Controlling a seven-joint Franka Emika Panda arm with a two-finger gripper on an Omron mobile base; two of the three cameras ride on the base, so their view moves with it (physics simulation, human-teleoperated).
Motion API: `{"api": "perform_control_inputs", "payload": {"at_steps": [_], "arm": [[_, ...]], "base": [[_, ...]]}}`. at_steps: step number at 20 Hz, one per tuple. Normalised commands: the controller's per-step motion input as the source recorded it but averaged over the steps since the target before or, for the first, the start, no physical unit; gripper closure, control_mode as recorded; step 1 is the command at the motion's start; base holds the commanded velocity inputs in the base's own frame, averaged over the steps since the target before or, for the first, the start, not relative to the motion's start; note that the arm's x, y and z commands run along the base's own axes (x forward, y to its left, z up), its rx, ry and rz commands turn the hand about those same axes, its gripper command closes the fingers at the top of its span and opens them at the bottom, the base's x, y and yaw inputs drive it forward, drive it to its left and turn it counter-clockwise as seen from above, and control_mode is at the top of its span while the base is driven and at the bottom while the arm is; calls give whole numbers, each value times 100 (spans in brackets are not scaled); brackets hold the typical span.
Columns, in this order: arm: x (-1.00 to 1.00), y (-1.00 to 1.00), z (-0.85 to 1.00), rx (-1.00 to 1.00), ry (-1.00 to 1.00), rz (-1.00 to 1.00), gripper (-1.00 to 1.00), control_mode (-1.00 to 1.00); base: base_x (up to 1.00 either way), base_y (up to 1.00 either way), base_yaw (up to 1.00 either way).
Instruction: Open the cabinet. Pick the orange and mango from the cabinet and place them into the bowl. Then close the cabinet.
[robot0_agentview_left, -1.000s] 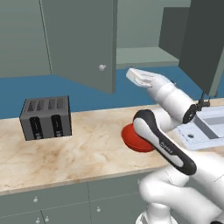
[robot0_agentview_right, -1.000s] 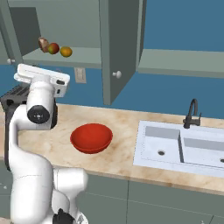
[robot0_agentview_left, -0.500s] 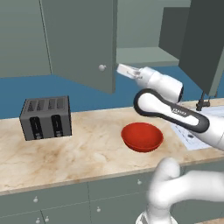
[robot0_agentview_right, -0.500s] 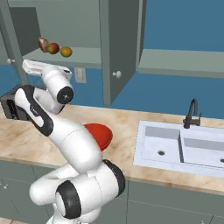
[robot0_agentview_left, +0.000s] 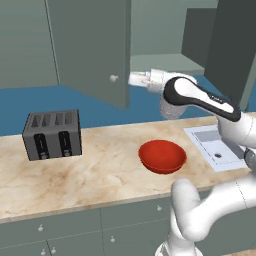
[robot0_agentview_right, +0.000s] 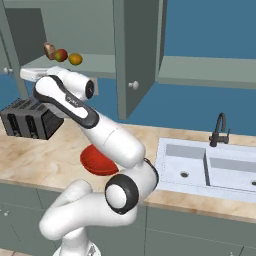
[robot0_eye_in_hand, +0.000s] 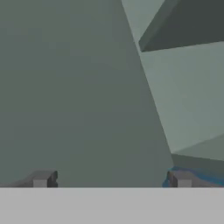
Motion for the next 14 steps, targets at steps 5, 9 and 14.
{"api": "perform_control_inputs", "payload": {"at_steps": [5,9,14], "arm": [[-6,100,-18,-27,-2,31,-100,-100],[-14,100,-27,-25,-5,21,-100,-100],[0,58,-10,-2,-3,3,-100,-100]], "base": [[0,0,0],[0,0,0],[0,0,0]]}}
